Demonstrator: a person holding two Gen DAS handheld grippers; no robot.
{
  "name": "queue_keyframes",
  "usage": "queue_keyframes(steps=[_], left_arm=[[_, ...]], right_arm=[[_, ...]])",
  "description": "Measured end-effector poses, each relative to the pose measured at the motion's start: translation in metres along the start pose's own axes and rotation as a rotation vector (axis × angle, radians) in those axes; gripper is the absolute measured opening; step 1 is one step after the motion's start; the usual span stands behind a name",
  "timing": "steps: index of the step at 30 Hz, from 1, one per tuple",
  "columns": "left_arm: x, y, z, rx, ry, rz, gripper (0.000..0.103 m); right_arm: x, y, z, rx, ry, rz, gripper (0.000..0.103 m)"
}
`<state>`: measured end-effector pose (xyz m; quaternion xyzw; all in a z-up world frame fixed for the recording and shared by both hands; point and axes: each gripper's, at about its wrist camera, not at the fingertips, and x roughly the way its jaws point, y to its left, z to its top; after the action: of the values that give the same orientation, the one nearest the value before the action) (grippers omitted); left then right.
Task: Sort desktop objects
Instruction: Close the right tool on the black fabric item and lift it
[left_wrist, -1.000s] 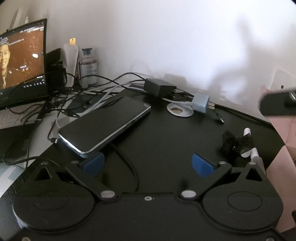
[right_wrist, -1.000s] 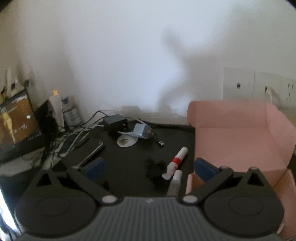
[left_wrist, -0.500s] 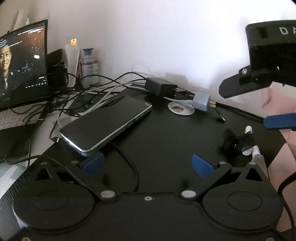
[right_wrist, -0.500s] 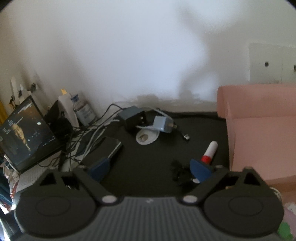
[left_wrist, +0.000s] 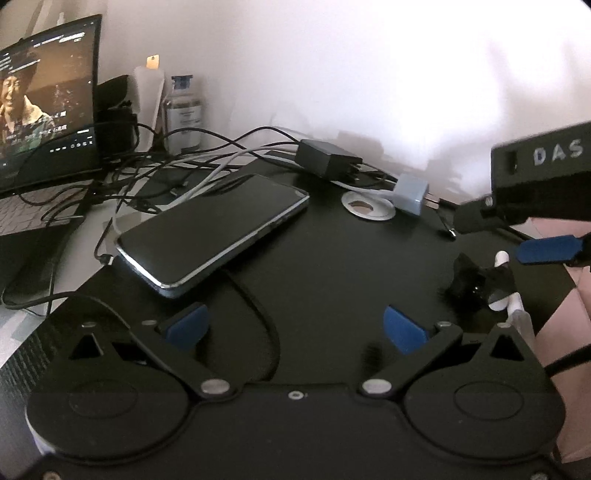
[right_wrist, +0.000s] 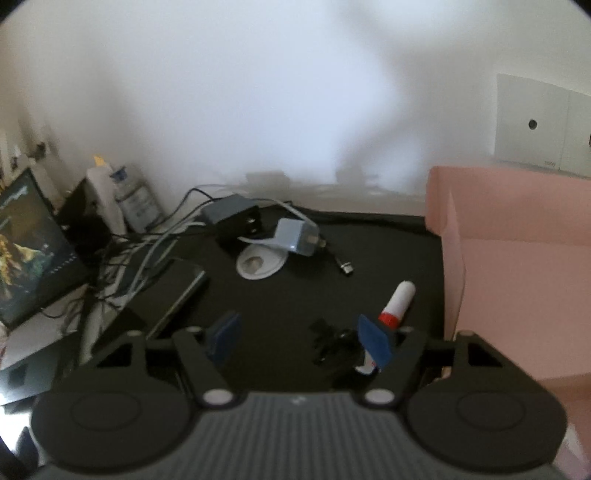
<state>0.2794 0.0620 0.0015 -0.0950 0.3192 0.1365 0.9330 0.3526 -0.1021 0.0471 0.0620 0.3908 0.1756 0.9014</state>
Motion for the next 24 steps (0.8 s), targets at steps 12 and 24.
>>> queue_keyframes(steps=[12,24], left_arm=[[-0.002,0.012,0.002,-0.088,-0.017,0.116,0.103],[-0.002,0.016,0.004,-0.109,-0.013,0.116,0.103]], right_arm=[[0.018,0.004,-0.001,-0.086,0.059,-0.14,0.044],[0.037,0.031,-0.013,-0.252,0.112,-0.184,0.036]])
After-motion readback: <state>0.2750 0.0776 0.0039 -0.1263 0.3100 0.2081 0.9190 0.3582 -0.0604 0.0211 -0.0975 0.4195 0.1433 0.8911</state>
